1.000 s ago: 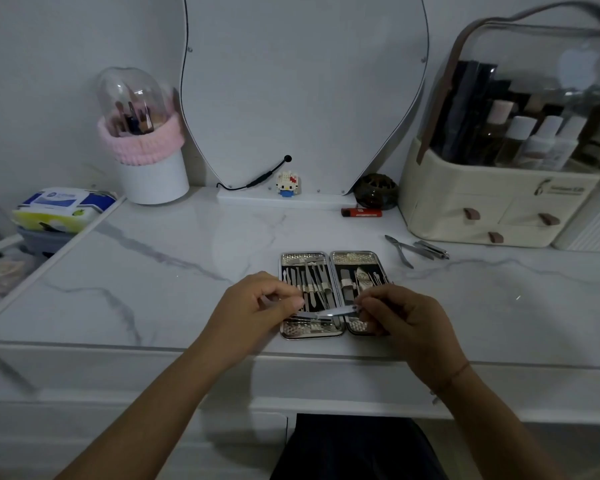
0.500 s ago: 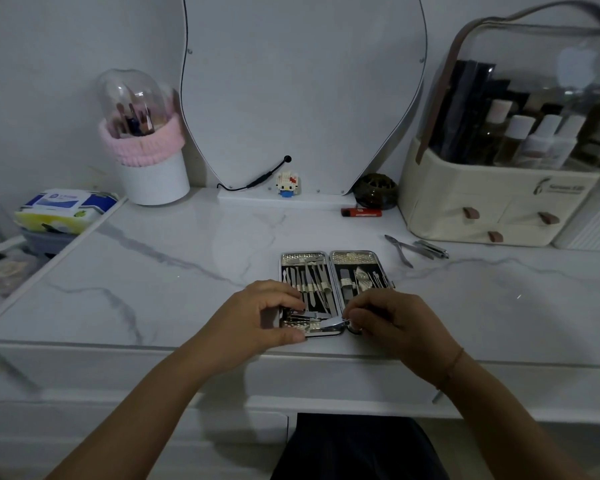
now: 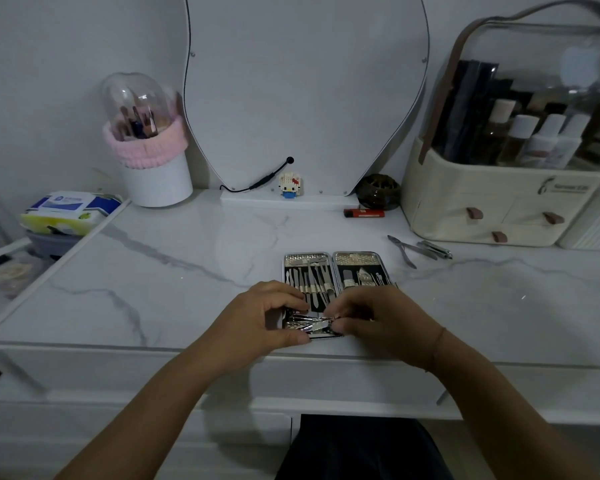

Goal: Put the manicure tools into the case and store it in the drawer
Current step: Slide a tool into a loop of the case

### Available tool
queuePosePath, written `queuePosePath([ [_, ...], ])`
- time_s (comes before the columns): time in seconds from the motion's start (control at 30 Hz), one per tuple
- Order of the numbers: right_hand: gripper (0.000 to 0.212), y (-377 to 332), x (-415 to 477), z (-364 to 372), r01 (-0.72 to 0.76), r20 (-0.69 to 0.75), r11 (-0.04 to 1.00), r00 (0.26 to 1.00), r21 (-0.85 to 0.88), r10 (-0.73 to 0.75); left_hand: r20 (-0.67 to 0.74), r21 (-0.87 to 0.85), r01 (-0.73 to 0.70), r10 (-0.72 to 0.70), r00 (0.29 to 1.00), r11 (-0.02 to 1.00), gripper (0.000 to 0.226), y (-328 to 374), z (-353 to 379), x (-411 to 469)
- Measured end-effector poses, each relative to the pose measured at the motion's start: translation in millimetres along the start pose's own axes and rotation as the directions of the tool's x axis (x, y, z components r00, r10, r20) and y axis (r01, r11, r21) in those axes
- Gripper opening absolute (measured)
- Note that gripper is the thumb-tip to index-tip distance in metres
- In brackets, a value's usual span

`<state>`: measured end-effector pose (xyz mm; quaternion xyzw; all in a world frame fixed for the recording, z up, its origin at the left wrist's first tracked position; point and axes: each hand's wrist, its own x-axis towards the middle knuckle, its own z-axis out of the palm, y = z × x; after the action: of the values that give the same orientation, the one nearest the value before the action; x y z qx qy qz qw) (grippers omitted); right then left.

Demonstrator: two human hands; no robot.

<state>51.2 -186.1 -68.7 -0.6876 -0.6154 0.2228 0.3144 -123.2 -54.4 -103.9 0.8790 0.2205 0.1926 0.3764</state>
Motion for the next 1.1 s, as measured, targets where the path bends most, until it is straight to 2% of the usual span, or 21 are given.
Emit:
queuePosePath([
  [0.13, 0.011, 7, -7, -9, -0.041, -0.023, 0.969, 0.999, 0.242, 0.048, 0.005, -0.013, -0.010, 0.010, 1.000, 1.000, 0.034, 1, 0, -1],
  [0.33, 0.007, 5, 1, -6, -0.029, -0.045, 0.942, 0.998, 0.334, 0.046, -0.004, -0.020, -0.013, 0.013, 1.000, 1.000, 0.036, -1, 1, 0],
  [0.47, 0.006, -2, 10, -1, 0.006, -0.073, 0.983, 0.997, 0.182, 0.007, -0.009, 0.012, -0.027, 0.027, 1.000, 1.000, 0.038, -3, 2, 1],
  [0.57, 0.009, -8, 15, 5, 0.080, -0.060, 0.996, 0.995, 0.030, -0.078, -0.012, 0.026, -0.047, 0.047, 0.999, 0.999, 0.037, -6, 2, 1],
  [0.67, 0.016, -11, 18, 7, 0.184, 0.007, 0.974, 0.983, -0.135, -0.185, -0.014, 0.025, -0.045, 0.045, 0.999, 0.999, 0.037, -5, 3, 0],
  [0.8, 0.025, -11, 19, 6, 0.252, 0.127, 0.914, 0.967, -0.319, -0.222, -0.033, 0.006, -0.038, 0.038, 0.999, 0.999, 0.037, -4, 3, 1],
  [0.97, 0.026, -7, 17, 8, 0.287, 0.135, 0.889, 0.958, -0.358, -0.255, -0.032, 0.018, -0.044, 0.044, 0.999, 0.999, 0.039, -5, 2, 0],
  [1.1, 0.020, 4, 15, 11, 0.266, 0.046, 0.934, 0.964, -0.239, -0.263, -0.034, 0.016, -0.039, 0.039, 0.999, 0.999, 0.040, -4, 2, 0],
])
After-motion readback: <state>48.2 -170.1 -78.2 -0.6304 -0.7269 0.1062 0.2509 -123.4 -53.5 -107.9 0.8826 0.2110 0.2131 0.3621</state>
